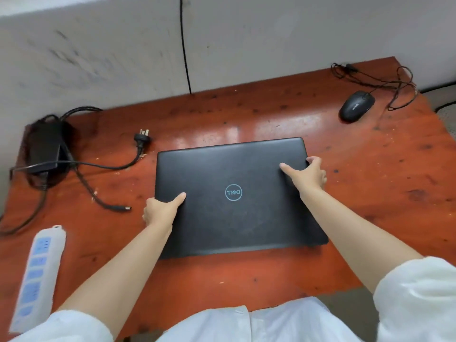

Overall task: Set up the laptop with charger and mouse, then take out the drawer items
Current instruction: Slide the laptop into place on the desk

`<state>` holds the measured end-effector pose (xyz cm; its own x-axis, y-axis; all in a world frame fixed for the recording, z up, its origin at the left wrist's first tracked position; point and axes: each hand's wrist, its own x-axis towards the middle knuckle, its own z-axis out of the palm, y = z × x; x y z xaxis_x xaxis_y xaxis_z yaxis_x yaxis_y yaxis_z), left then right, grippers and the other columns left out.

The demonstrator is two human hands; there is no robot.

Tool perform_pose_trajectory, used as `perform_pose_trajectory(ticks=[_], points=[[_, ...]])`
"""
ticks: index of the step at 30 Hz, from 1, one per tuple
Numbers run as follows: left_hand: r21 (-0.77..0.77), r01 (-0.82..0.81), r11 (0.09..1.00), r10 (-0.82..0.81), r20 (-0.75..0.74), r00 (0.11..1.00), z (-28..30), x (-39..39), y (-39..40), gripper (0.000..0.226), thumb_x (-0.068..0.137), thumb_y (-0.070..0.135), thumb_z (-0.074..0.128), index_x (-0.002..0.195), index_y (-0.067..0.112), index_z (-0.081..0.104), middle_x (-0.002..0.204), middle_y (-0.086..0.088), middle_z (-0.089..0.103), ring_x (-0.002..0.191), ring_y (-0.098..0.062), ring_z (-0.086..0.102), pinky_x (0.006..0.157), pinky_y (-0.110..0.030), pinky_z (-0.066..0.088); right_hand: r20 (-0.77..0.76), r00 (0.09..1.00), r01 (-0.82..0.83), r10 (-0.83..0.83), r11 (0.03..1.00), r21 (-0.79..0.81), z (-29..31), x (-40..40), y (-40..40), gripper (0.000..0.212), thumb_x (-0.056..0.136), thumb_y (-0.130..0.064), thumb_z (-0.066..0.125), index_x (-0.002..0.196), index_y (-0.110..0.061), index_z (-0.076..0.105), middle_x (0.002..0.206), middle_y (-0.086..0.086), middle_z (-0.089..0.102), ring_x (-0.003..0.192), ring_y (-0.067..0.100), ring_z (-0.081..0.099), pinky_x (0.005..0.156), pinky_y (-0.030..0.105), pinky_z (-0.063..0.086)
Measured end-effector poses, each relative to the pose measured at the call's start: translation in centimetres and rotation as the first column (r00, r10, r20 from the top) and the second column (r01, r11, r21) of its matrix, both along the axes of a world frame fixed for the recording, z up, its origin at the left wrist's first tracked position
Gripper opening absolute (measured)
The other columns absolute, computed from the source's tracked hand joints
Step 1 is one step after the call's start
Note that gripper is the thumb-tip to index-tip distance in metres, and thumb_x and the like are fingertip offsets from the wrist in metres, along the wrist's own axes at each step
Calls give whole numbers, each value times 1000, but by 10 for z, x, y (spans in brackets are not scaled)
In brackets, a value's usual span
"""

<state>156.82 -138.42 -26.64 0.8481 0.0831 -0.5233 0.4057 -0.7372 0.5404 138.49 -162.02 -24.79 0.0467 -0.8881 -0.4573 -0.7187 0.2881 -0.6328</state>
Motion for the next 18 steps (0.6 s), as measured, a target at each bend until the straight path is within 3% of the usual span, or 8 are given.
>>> perform_pose_trajectory(ticks=[18], points=[[180,33,983,-31,-17,999,9,-35,6,79,71,48,74,127,2,43,136,-19,46,128,-36,37,104,-45,37,-188,973,-147,136,988,-45,-2,-10,6,68,75,-40,70,127,-12,37,133,21,41,124,36,35,101,45,33]])
